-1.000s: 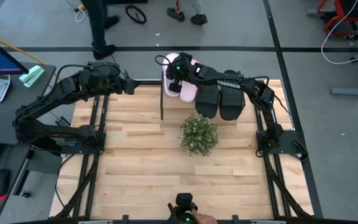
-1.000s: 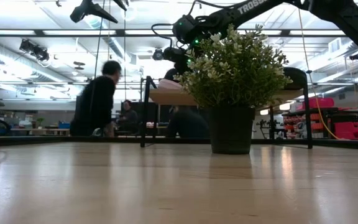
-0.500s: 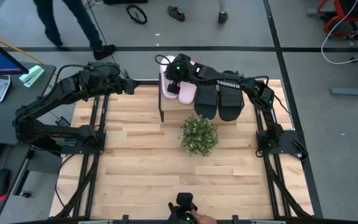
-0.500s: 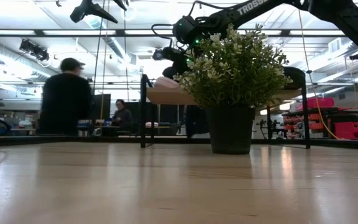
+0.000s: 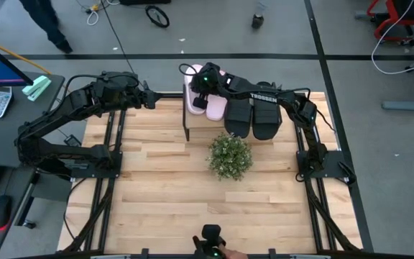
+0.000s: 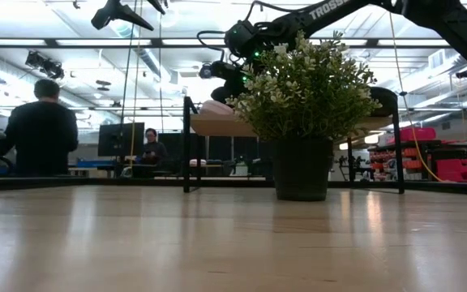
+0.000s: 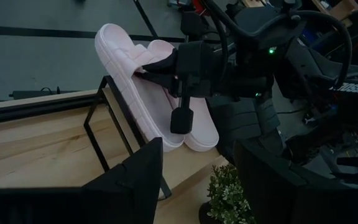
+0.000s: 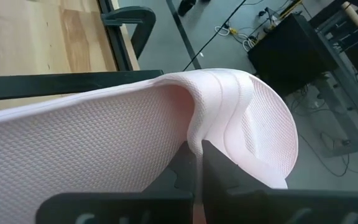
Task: Pick and place slides into the shelf
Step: Put the pink slipper on the shelf
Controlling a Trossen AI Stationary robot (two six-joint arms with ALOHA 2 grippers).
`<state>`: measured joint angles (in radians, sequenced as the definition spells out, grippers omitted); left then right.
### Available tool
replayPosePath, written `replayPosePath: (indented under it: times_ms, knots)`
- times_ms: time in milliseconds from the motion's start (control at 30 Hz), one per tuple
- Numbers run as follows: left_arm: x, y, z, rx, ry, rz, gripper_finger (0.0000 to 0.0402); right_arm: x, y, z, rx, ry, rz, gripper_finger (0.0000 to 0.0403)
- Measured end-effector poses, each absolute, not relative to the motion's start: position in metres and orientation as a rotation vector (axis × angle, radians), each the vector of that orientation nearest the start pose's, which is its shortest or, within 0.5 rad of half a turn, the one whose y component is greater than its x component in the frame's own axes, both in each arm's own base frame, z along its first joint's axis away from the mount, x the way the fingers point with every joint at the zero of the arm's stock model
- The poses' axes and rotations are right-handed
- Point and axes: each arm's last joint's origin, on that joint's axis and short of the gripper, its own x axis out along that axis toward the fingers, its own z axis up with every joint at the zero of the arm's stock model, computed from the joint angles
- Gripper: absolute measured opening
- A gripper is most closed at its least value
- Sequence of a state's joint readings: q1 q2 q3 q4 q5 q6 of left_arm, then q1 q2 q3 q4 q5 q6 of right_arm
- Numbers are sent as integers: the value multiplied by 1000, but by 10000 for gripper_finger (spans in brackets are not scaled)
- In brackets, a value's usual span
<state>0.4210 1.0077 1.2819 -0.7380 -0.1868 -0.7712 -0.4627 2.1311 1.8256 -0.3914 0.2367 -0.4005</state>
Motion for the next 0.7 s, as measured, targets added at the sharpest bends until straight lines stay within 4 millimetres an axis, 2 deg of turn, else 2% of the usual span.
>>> replayPosePath:
  times_ms: [400, 700]
  knots:
    - [166, 81, 408, -787, 213, 754, 203, 433, -218, 249, -345, 866, -599, 7]
    - [166, 80, 408, -787, 213, 753, 208, 430, -223, 249, -205, 814, -554, 7]
